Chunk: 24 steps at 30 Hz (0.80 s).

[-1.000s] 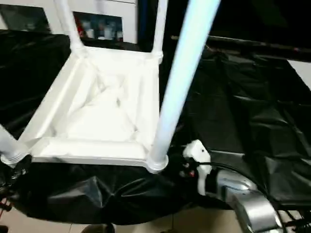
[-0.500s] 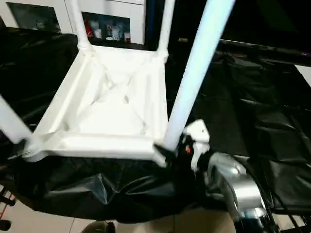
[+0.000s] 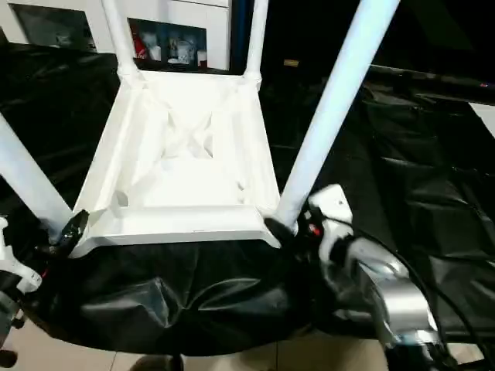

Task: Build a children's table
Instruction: Flip table

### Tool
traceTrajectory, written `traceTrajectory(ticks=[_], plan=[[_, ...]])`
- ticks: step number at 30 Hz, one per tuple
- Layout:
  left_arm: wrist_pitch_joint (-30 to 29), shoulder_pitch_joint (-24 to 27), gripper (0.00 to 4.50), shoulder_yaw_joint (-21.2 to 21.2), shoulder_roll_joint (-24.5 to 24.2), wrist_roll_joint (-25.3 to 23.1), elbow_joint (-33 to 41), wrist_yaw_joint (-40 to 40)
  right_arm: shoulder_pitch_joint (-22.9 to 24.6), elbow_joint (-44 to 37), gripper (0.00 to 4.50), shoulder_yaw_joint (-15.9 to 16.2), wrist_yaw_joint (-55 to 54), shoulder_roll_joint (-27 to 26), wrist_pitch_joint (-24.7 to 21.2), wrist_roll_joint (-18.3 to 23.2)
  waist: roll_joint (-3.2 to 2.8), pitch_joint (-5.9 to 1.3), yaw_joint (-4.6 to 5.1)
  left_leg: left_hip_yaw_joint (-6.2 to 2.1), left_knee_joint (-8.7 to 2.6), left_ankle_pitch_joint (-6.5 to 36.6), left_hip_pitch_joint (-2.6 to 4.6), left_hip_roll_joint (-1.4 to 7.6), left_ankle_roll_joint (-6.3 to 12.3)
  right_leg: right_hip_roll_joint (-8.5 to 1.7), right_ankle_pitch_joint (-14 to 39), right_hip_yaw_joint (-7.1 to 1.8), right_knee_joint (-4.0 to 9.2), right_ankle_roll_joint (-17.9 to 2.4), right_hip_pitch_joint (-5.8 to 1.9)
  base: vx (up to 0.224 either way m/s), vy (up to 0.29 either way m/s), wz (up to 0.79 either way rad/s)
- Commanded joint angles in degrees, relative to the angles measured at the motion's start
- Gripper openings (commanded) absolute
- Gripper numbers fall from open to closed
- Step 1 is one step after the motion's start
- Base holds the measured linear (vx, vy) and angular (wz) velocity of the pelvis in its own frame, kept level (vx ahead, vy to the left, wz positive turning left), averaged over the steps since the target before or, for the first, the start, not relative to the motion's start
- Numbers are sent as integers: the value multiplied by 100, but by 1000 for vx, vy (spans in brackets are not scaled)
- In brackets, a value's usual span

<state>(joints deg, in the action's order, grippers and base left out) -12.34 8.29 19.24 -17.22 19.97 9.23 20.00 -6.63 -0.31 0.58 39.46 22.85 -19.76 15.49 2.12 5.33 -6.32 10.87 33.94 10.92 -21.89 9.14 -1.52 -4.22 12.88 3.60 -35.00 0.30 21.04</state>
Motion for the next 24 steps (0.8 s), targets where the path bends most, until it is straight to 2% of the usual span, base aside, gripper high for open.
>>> traceTrajectory(ticks=[1,3,6,7,9,11,14,15,16,20,21,22,24], plan=[[-19,-18,408,-13,91,30,41,-95,197,-314,450,-39,236,159,-22,166,-76,-274,-8,-238,-504,1224,136,492,89,-508,443,-349,400,-1121,-134,0,0,0],[-17,-43,406,-19,157,35,54,-155,358,-425,450,-93,324,243,-23,209,-68,-262,-8,-242,-511,1267,130,495,110,-507,548,-350,408,-1119,-127,0,0,0],[-27,-52,370,-87,265,-1,107,-241,588,-602,450,-168,513,376,-92,347,-60,-250,-24,-249,-515,1419,143,504,94,-516,852,-356,446,-1063,-120,0,0,0],[-48,-51,365,-110,305,-3,115,-273,660,-684,450,-182,601,419,-158,430,-83,-243,-25,-253,-520,1445,142,500,90,-513,938,-354,457,-1044,-109,0,0,0],[-43,-52,361,-127,337,-8,117,-312,731,-782,450,-181,703,463,-205,498,-60,-241,-27,-256,-517,1451,138,509,107,-512,927,-359,463,-1027,-115,0,0,0],[-80,-60,335,-134,447,43,135,-435,849,-1045,450,-110,906,550,-416,722,-83,-246,-30,-264,-515,1416,130,506,129,-512,916,-353,462,-1031,-125,0,0,0],[-84,-86,322,-109,623,133,162,-560,746,-1056,450,31,738,409,-435,634,-48,-251,-10,-261,-505,1357,124,503,136,-512,907,-345,466,-1049,-118,0,0,0],[-99,-104,302,-110,690,182,184,-589,663,-1018,450,100,631,310,-434,594,-55,-243,0,-261,-510,1342,122,497,134,-513,959,-346,467,-1064,-108,0,0,0],[-108,-115,302,-113,721,206,194,-602,623,-998,450,133,583,264,-437,582,-46,-244,10,-257,-508,1339,119,495,128,-513,987,-344,469,-1072,-108,0,0,0],[-94,-177,286,-115,873,334,253,-698,324,-871,450,457,254,-162,-529,424,-34,-244,100,-274,-518,1372,101,486,46,-515,1213,-335,473,-1016,-105,0,0,0],[-97,-177,285,-126,871,329,261,-700,277,-849,450,499,206,-232,-545,411,-19,-256,116,-274,-515,1331,82,481,55,-516,1189,-333,468,-985,-123,0,0,0],[-92,-177,285,-131,876,322,268,-712,232,-820,450,530,147,-281,-563,384,-28,-265,104,-267,-504,1253,107,484,75,-511,1122,-336,461,-978,-95,0,0,0],[-97,-167,284,-144,893,336,301,-708,176,-784,450,565,78,-338,-589,354,-40,-290,89,-256,-485,1042,112,490,111,-498,775,-340,423,-1015,-100,0,0,0]])
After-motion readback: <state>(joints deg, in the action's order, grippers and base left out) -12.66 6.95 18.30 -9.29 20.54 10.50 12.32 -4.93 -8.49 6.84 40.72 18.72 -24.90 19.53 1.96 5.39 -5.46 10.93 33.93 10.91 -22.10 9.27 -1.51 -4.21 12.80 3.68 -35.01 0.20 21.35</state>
